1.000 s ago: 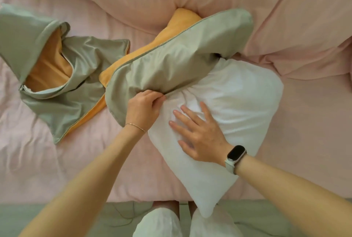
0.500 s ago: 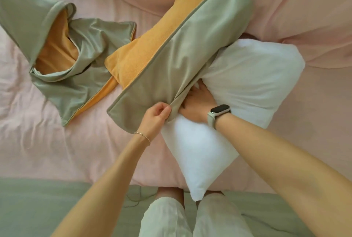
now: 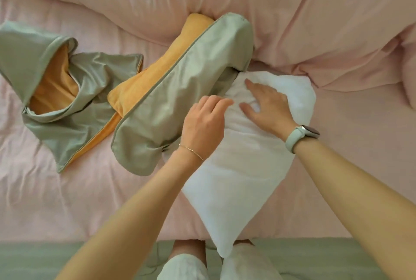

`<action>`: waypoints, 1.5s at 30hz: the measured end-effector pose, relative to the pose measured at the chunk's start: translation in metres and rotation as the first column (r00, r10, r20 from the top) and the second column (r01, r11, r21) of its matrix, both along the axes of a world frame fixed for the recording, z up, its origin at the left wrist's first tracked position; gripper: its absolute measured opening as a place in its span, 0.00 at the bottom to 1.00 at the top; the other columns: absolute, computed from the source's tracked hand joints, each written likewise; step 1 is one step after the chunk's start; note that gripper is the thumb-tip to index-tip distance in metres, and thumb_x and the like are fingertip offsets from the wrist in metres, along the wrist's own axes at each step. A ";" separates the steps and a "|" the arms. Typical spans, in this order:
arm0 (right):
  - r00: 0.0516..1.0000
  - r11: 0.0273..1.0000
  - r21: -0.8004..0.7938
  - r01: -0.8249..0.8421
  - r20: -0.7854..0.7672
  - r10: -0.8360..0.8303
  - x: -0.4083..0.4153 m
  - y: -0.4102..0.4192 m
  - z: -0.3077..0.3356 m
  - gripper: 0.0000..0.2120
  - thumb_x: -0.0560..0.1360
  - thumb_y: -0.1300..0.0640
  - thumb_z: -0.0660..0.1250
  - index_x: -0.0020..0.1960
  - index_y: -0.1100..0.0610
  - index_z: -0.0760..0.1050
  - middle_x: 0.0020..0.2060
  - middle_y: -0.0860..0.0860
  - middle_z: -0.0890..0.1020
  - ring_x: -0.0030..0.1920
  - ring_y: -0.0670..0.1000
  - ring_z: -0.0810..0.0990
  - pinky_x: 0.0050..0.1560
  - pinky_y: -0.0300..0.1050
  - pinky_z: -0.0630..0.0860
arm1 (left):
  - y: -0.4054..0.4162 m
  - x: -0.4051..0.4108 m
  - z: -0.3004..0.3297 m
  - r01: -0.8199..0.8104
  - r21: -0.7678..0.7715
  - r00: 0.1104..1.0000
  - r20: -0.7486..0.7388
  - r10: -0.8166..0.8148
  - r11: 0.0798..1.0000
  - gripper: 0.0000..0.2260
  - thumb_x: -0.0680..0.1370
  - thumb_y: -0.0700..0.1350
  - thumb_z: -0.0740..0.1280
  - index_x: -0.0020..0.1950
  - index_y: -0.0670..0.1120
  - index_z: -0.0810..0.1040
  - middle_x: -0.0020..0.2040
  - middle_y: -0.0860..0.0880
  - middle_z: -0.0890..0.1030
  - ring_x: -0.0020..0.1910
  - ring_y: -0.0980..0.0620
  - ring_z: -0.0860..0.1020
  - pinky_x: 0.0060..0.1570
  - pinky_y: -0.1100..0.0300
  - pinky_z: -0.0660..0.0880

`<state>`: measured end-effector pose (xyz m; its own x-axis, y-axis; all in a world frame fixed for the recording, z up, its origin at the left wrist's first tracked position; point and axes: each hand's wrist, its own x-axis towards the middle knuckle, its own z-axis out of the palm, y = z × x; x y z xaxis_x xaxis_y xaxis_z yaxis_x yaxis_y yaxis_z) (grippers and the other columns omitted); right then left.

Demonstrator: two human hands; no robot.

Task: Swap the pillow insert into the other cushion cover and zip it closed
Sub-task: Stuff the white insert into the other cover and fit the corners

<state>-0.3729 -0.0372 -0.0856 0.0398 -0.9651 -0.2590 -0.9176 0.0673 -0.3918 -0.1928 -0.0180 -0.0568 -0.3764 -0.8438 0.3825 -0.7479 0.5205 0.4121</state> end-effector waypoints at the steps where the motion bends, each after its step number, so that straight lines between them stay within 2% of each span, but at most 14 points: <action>1: 1.000 1.000 -0.009 -0.002 -0.015 0.002 0.002 0.004 -0.005 0.28 0.76 0.43 0.60 0.73 0.50 0.60 0.67 0.52 0.71 0.67 0.55 0.66 0.63 0.50 0.59 | -0.014 -0.007 0.001 0.052 0.030 0.997 0.050 -0.053 0.998 0.09 0.70 0.31 0.64 0.47 0.40 0.80 0.42 0.43 0.79 0.39 0.42 0.76 0.33 0.53 0.74; 5: 0.992 0.979 -0.186 0.084 0.105 -0.065 0.013 0.014 -0.005 0.23 0.73 0.49 0.59 0.64 0.58 0.73 0.51 0.56 0.81 0.52 0.59 0.78 0.51 0.52 0.67 | -0.056 -0.007 -0.011 -0.060 0.148 0.934 0.357 0.003 0.987 0.07 0.69 0.43 0.64 0.42 0.42 0.79 0.40 0.44 0.78 0.37 0.42 0.76 0.31 0.56 0.74; 8: 0.990 0.936 -0.349 0.047 0.141 0.003 0.023 0.022 -0.006 0.18 0.71 0.52 0.58 0.53 0.58 0.80 0.39 0.53 0.83 0.40 0.57 0.81 0.43 0.47 0.69 | -0.065 -0.003 -0.014 -0.040 0.172 0.922 0.386 -0.030 0.984 0.05 0.69 0.38 0.64 0.40 0.41 0.80 0.36 0.43 0.80 0.33 0.41 0.77 0.31 0.56 0.75; 12: 0.991 0.917 -0.399 0.023 0.133 0.033 0.014 0.023 -0.012 0.19 0.71 0.49 0.58 0.55 0.55 0.80 0.49 0.52 0.82 0.51 0.55 0.78 0.48 0.51 0.71 | -0.081 -0.009 0.001 -0.188 0.388 0.956 0.284 0.077 0.902 0.11 0.76 0.36 0.63 0.54 0.41 0.81 0.50 0.41 0.82 0.51 0.38 0.78 0.48 0.54 0.70; 16: 0.962 0.986 -0.055 0.155 0.237 -0.138 0.003 0.010 -0.020 0.28 0.75 0.46 0.54 0.73 0.54 0.62 0.71 0.52 0.65 0.73 0.52 0.59 0.69 0.48 0.54 | -0.086 -0.014 0.013 -0.200 0.761 0.937 -0.035 0.348 0.617 0.09 0.76 0.37 0.65 0.53 0.43 0.82 0.47 0.47 0.82 0.50 0.49 0.77 0.54 0.63 0.71; 18: 0.929 0.990 -0.060 0.124 0.358 -0.095 0.014 0.011 -0.022 0.24 0.76 0.48 0.52 0.68 0.57 0.69 0.69 0.53 0.69 0.71 0.50 0.62 0.68 0.46 0.55 | -0.081 -0.024 0.018 -0.042 0.909 0.851 -0.186 0.492 0.415 0.08 0.76 0.36 0.65 0.52 0.40 0.81 0.41 0.47 0.81 0.44 0.49 0.78 0.53 0.57 0.75; 20: 0.901 0.986 -0.149 0.077 0.434 -0.004 0.034 0.017 -0.020 0.20 0.74 0.54 0.53 0.55 0.61 0.78 0.60 0.57 0.78 0.63 0.52 0.69 0.61 0.45 0.59 | -0.076 -0.039 0.019 0.060 0.936 0.820 -0.245 0.517 0.347 0.07 0.76 0.35 0.65 0.49 0.39 0.82 0.34 0.47 0.81 0.36 0.51 0.78 0.45 0.58 0.77; 23: 0.954 0.951 -0.308 0.009 0.287 0.084 0.058 0.021 -0.027 0.16 0.68 0.58 0.54 0.42 0.62 0.80 0.42 0.58 0.83 0.51 0.56 0.73 0.54 0.48 0.61 | -0.076 -0.062 0.017 0.063 0.918 0.855 -0.252 0.453 0.392 0.08 0.76 0.36 0.66 0.41 0.46 0.81 0.26 0.54 0.80 0.28 0.56 0.76 0.39 0.62 0.77; 28: 0.961 0.971 -0.213 -0.106 0.229 0.156 0.007 0.009 -0.034 0.23 0.74 0.51 0.52 0.63 0.58 0.75 0.63 0.56 0.76 0.67 0.58 0.69 0.65 0.52 0.60 | -0.067 -0.046 -0.003 -0.063 0.810 0.957 -0.117 0.266 0.583 0.07 0.76 0.37 0.65 0.51 0.41 0.81 0.41 0.51 0.81 0.40 0.59 0.78 0.51 0.62 0.74; 32: 0.963 0.876 -0.444 0.190 0.258 -0.078 -0.047 0.018 -0.030 0.18 0.75 0.54 0.57 0.56 0.61 0.79 0.55 0.55 0.81 0.62 0.59 0.75 0.66 0.53 0.61 | -0.052 -0.045 -0.013 -0.101 0.744 0.982 -0.030 0.184 0.660 0.09 0.76 0.40 0.65 0.54 0.41 0.81 0.48 0.48 0.82 0.50 0.51 0.78 0.51 0.66 0.69; 36: 0.974 0.979 -0.006 0.202 0.108 -0.200 -0.077 -0.006 -0.030 0.32 0.76 0.41 0.55 0.74 0.56 0.57 0.73 0.54 0.63 0.75 0.55 0.54 0.71 0.58 0.48 | -0.045 -0.057 -0.011 -0.115 0.432 0.955 0.295 -0.020 0.894 0.10 0.77 0.42 0.60 0.49 0.41 0.80 0.44 0.43 0.82 0.44 0.40 0.78 0.42 0.54 0.73; 38: 0.970 0.963 0.211 0.166 0.140 -0.198 -0.076 -0.015 -0.025 0.30 0.78 0.42 0.57 0.74 0.55 0.56 0.71 0.54 0.67 0.72 0.55 0.59 0.70 0.54 0.51 | -0.042 -0.057 -0.007 -0.017 0.137 0.920 0.389 -0.038 0.990 0.09 0.74 0.41 0.60 0.42 0.42 0.80 0.38 0.45 0.81 0.39 0.42 0.77 0.38 0.54 0.70; 41: 0.955 0.961 0.236 0.140 0.226 -0.195 -0.060 -0.018 -0.007 0.12 0.76 0.46 0.60 0.50 0.53 0.77 0.48 0.55 0.81 0.52 0.58 0.77 0.48 0.47 0.69 | -0.051 -0.057 -0.001 0.184 -0.044 0.900 0.409 -0.150 0.982 0.11 0.73 0.40 0.64 0.53 0.46 0.80 0.54 0.48 0.81 0.56 0.45 0.74 0.60 0.47 0.66; 45: 0.885 0.971 0.201 0.133 0.417 -0.207 -0.033 0.003 0.024 0.13 0.76 0.55 0.63 0.33 0.55 0.71 0.32 0.54 0.75 0.38 0.56 0.74 0.37 0.46 0.64 | -0.086 -0.048 0.015 -0.084 0.282 0.841 0.534 -0.084 0.956 0.20 0.80 0.54 0.54 0.72 0.54 0.64 0.74 0.53 0.61 0.74 0.46 0.54 0.68 0.34 0.45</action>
